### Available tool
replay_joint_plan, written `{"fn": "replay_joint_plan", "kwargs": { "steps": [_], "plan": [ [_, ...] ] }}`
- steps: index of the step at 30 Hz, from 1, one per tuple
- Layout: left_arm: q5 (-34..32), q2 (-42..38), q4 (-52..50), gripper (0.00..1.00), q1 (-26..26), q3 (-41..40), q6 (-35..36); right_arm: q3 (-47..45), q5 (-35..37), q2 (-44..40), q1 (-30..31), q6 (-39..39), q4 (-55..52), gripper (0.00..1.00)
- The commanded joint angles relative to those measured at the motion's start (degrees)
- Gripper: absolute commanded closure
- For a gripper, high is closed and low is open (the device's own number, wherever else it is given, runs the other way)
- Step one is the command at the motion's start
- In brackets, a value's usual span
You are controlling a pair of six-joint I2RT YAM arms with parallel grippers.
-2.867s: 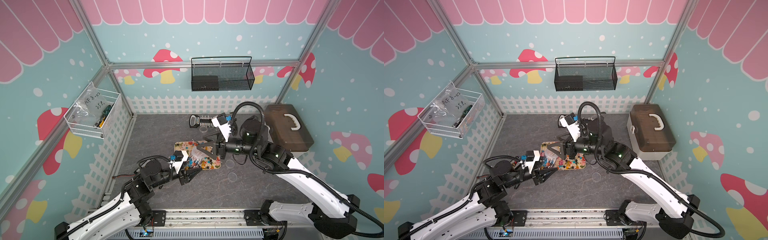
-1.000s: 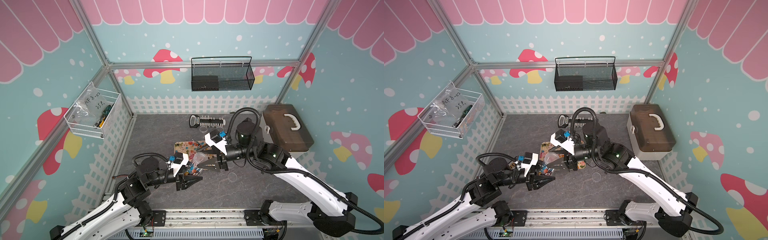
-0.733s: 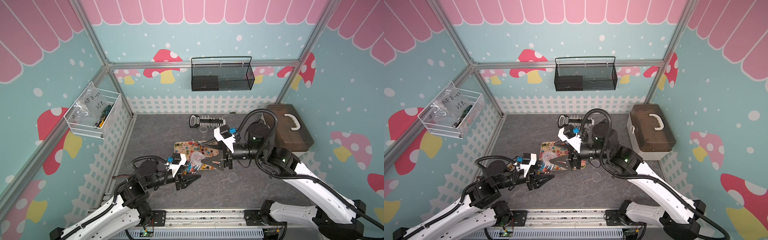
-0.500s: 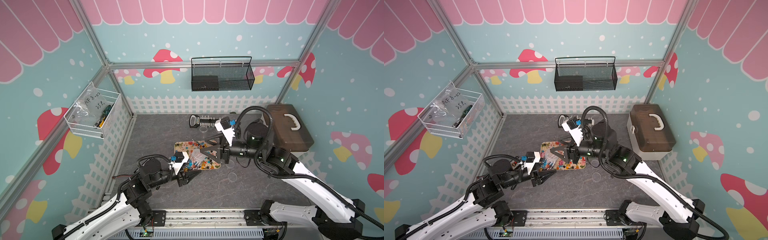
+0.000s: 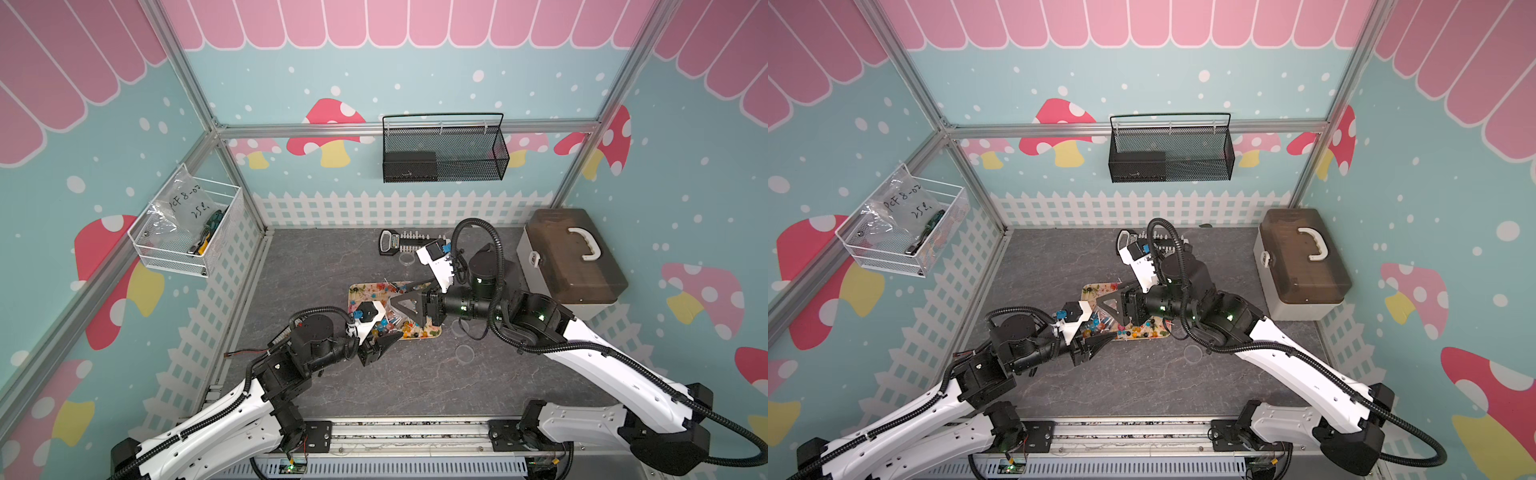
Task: Pour the candies out of the jar
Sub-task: Unscrew the lid from the jar.
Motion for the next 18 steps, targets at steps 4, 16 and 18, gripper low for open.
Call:
{"fn": "replay_joint_plan", "kwargs": {
  "steps": [4,16,18],
  "plan": [
    [-0.80,-0.74,2.10,0.56,-0.16,-0.46,1.71,-1.39,0.34,0.84,0.50,1.99,0.22,0.29],
    [-0.09,-1.72,1.85,0.56,-0.16,-0.79,0.72,-2.25,-1.77,1.47,0.68,1.68,2.06,0.51],
    [0.43,-2.33,1.75,0.56,-0.16,-0.74,0.24,-1.99,-1.45,1.25,0.66,0.72,1.85,0.57]
  ]
}}
